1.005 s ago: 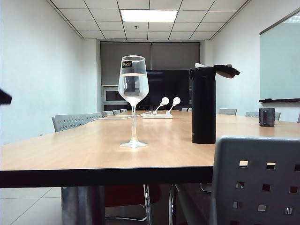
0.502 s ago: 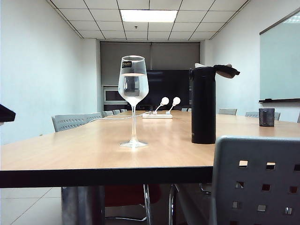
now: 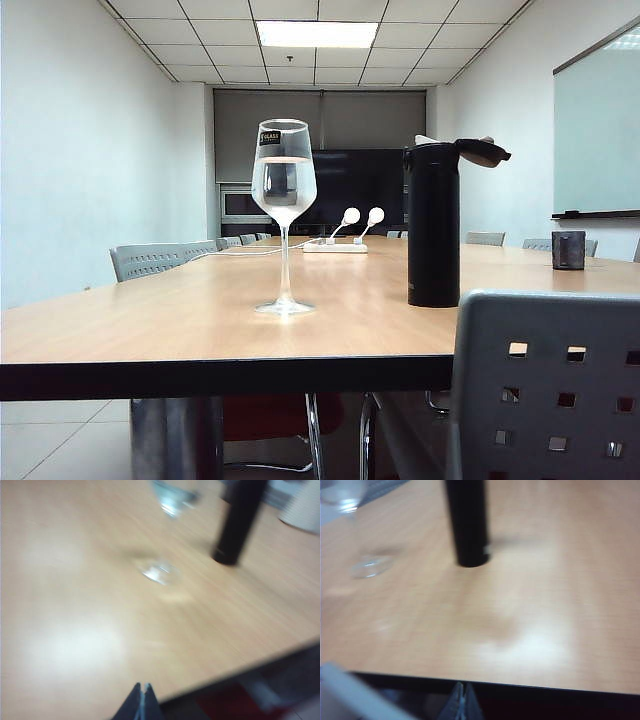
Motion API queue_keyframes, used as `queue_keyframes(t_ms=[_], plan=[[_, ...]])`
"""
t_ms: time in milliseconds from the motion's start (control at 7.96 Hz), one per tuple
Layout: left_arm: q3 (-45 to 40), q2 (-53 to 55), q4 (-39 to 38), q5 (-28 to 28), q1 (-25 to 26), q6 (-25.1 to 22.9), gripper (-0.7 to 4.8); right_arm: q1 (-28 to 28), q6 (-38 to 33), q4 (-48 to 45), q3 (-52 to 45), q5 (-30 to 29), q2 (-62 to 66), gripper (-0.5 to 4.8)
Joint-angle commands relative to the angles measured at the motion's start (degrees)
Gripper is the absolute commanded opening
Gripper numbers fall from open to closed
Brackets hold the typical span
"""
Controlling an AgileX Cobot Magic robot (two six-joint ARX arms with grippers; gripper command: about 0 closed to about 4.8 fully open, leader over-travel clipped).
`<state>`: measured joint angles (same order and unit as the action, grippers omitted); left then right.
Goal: Pick up the black thermos cup, pour some water from it into the stemmed glass, and then put the thermos cup back on the table.
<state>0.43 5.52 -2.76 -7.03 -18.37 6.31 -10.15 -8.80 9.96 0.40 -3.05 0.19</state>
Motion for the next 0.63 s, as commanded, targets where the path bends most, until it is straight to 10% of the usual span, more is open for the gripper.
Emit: queue_keyframes(t_ms=[126,628], plan=[[-0.04,-5.16,1.11,-0.72,17.44,0.13,-0.01,10.40,-0.22,-0.76,-0.13,0.50,0.00,-0.03],[-0.04,-5.14,1.95,-1.38,18.29,-0.33,-0.01,10.78,-0.22,-0.79,-0.13,0.33,0.00,-0.03]])
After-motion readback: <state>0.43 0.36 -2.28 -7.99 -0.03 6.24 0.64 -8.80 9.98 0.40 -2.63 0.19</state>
